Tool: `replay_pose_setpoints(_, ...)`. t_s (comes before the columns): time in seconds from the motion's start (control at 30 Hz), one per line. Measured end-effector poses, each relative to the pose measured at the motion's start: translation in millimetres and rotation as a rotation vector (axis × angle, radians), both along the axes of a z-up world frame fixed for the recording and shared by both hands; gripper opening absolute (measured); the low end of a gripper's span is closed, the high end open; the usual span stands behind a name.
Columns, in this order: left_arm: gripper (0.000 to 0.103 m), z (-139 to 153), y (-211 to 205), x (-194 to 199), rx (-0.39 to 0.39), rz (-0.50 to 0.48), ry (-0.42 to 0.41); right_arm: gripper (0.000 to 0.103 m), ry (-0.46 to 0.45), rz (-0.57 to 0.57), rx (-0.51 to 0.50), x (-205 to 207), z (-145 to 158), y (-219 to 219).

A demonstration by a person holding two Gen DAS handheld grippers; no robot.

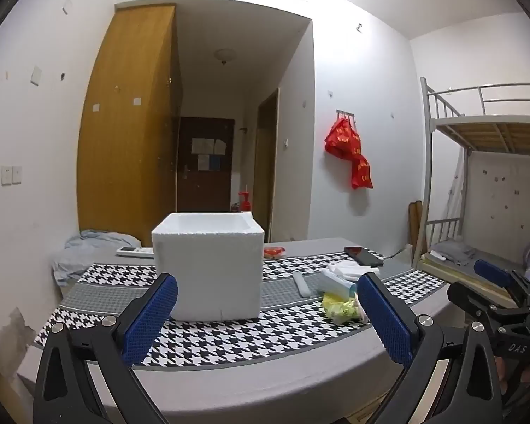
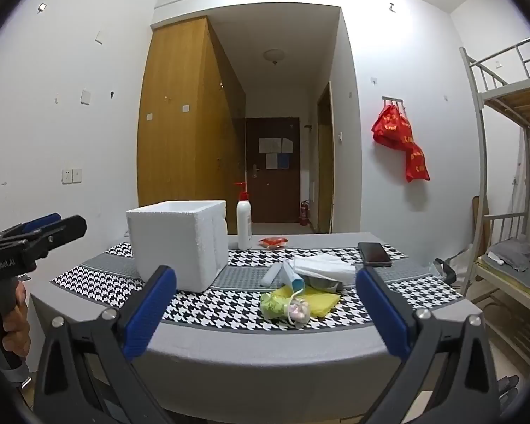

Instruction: Organize soft objects

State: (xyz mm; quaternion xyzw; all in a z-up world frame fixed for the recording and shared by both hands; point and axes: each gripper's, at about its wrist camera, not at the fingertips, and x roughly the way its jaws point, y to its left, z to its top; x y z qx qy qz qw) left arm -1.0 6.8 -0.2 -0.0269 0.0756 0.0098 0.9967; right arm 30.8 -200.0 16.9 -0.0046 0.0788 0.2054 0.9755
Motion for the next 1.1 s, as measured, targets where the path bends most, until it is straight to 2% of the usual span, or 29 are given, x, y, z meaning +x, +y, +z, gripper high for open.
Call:
replay_pose_setpoints(0.1,0.102,1.6,-0.2,5.5,0.0,-0.035,0.026,0.103,-0.003,0.001,0.002,-0.9,1.4,-0.4)
replay_pose_setpoints(0.5,0.102,0.9,3.0,2.2,-0.002,-0.008,-0.001,0.103,-0.007,0.003,0.002,0.6,0.8,0.8)
replay_pose_setpoints(1.1,0.102,1.8,8.2,6.2,-0.005,0.023,0.011,0.103,-0.006,-0.001,-0.006,2.9,2.0,-0.7)
